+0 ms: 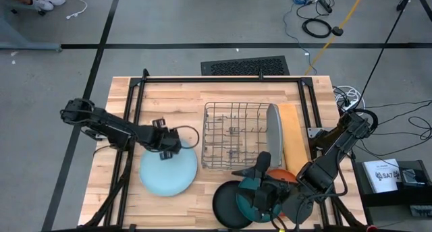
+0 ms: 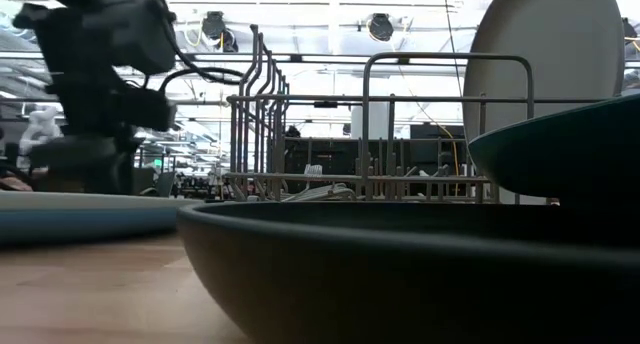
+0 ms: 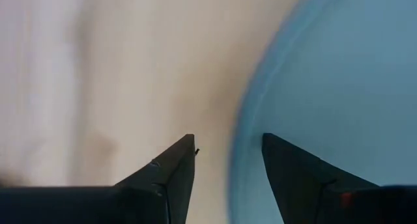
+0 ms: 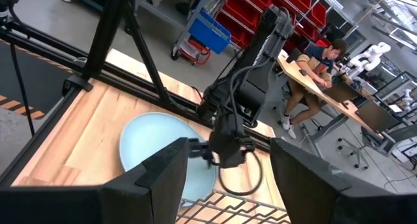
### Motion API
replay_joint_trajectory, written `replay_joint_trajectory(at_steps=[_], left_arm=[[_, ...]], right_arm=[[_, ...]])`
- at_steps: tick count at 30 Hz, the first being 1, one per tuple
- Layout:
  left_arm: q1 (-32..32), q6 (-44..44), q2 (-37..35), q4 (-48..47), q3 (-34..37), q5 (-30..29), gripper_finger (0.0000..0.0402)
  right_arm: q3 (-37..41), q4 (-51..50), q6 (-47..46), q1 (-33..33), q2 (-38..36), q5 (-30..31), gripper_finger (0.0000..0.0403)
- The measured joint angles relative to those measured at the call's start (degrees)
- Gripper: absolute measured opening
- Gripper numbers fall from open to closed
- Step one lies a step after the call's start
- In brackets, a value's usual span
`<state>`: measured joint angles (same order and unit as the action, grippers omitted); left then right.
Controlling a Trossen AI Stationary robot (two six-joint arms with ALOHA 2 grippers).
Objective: Sort dishes
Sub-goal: Put the light blue plate into the dish rack
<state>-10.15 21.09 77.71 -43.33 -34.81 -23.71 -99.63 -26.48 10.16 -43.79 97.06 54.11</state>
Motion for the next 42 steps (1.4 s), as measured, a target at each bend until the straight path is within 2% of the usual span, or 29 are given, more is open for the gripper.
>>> replay_joint_trajectory(at_steps=[4,7,13,16,19,23,30,36,42], left_arm=[[2.44,3.58,0.0,-1.94,-0.08,-6.64,0.017],[2.73,3.64,-0.14,-4.73,-2.84,-6.42,0.0146],[0.25,2.6,-3.27,-13.04,-13.85,-1.59,0.0107],[-2.39,4.51,-6.37,-12.11,-17.84,8.22,0.0107],[-7.15,8.48,-8.4,-9.8,-18.41,12.62,0.0117],[-15.93,16.28,-7.64,-9.22,-17.36,17.14,0.0149],[-29.81,27.4,-1.75,1.04,-17.16,17.69,0.0211],[-34.71,32.2,6.2,3.23,-17.16,17.78,0.0219],[-36.39,33.15,12.37,6.3,-17.16,20.33,0.0219]], right_arm=[[0.0,-0.07,-0.21,0.0,0.0,-0.02,0.021],[0.0,-0.36,-0.85,-0.02,0.0,-0.12,0.021],[0.0,-2.16,-1.61,-0.02,0.0,-0.21,0.021],[0.0,-3.16,-2.22,-0.02,0.0,-0.22,0.021],[0.0,-3.37,-2.17,-0.05,0.0,-0.2,0.021],[0.0,-4.25,-2.08,-0.15,0.0,-0.2,0.021],[0.0,-5.81,-2.5,-0.15,0.0,-0.2,0.021],[0.0,-5.73,-2.58,-0.15,0.0,-0.19,0.021],[0.0,-5.0,-2.63,-0.15,0.0,-0.17,0.021]])
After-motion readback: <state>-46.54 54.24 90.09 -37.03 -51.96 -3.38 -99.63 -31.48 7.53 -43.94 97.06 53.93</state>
